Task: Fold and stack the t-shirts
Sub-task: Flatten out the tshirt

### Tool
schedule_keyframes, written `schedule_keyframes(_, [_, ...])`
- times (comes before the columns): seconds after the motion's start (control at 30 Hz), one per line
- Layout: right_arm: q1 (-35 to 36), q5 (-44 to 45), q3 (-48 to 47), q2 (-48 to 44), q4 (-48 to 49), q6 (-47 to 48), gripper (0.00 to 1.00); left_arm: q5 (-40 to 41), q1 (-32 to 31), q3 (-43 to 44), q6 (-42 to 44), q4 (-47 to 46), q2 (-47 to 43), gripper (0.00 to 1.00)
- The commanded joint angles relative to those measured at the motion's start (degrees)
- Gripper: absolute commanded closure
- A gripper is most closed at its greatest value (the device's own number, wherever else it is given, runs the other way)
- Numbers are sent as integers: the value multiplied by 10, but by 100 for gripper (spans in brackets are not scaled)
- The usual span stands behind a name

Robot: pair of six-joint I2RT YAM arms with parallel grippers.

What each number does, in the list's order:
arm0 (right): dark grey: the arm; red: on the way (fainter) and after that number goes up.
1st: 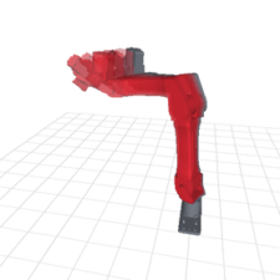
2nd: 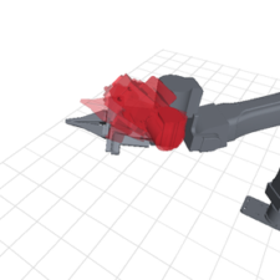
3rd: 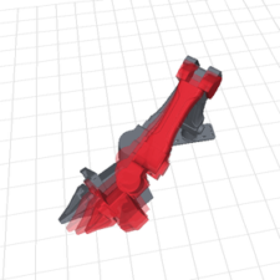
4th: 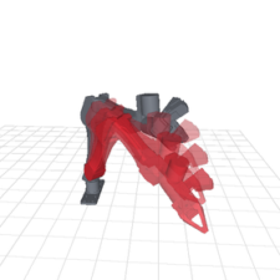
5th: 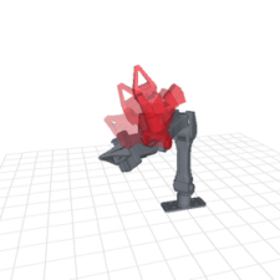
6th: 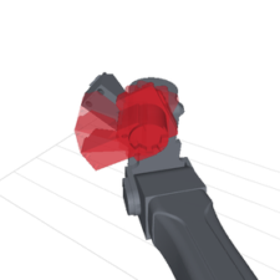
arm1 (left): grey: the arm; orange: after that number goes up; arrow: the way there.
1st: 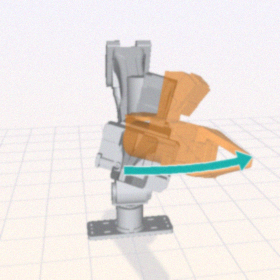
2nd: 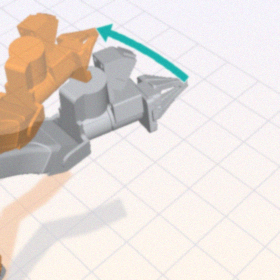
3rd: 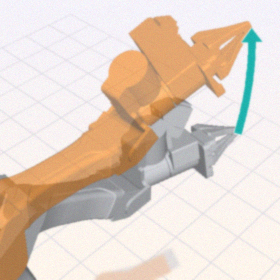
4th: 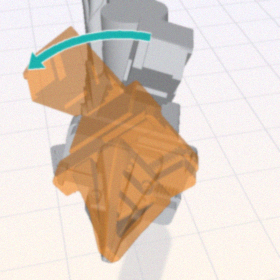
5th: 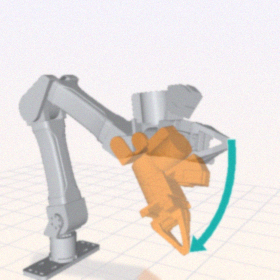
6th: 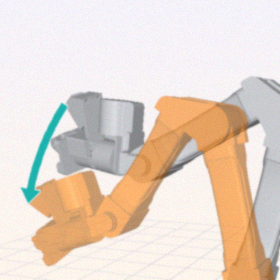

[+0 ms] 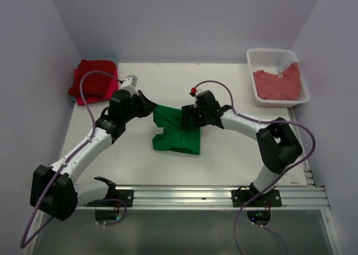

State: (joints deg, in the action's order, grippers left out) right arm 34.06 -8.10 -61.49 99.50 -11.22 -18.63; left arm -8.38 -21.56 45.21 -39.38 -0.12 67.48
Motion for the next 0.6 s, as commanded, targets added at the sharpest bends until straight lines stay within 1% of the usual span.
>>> schedule_keyframes(0.0, [-4, 193, -2, -62, -82, -16, 3, 56, 6, 80, 41, 42, -27, 100])
schedule_keyframes(0.13, [-3, 197, 14, -112, -77, -21, 2, 50, 6, 132, 48, 63, -29, 100])
schedule_keyframes(0.2, [-3, 200, 26, -129, -61, -22, 2, 43, 6, 179, 56, 81, -22, 100])
schedule_keyframes(0.23, [-3, 204, 29, -140, -57, -23, 2, 38, 6, 217, 59, 90, -14, 100])
schedule_keyframes(0.27, [-3, 205, 30, -141, -48, -22, 1, 32, 6, 238, 61, 112, -8, 100])
schedule_keyframes(0.33, [-3, 210, 22, -135, -60, -21, 1, 14, 6, 281, 75, 127, 11, 100])
schedule_keyframes(0.43, [-4, 218, 16, -114, -63, -31, 1, -14, 6, 396, 87, 178, 47, 100])
schedule_keyframes(0.5, [-3, 214, 20, -104, -54, -37, 1, -40, 6, 444, 98, 214, 76, 100])
schedule_keyframes(0.53, [-4, 209, 21, -100, -49, -40, 1, -58, 6, 491, 98, 227, 87, 100])
schedule_keyframes(0.57, [-3, 203, 24, -94, -37, -43, 1, -72, 6, 513, 103, 246, 97, 100])
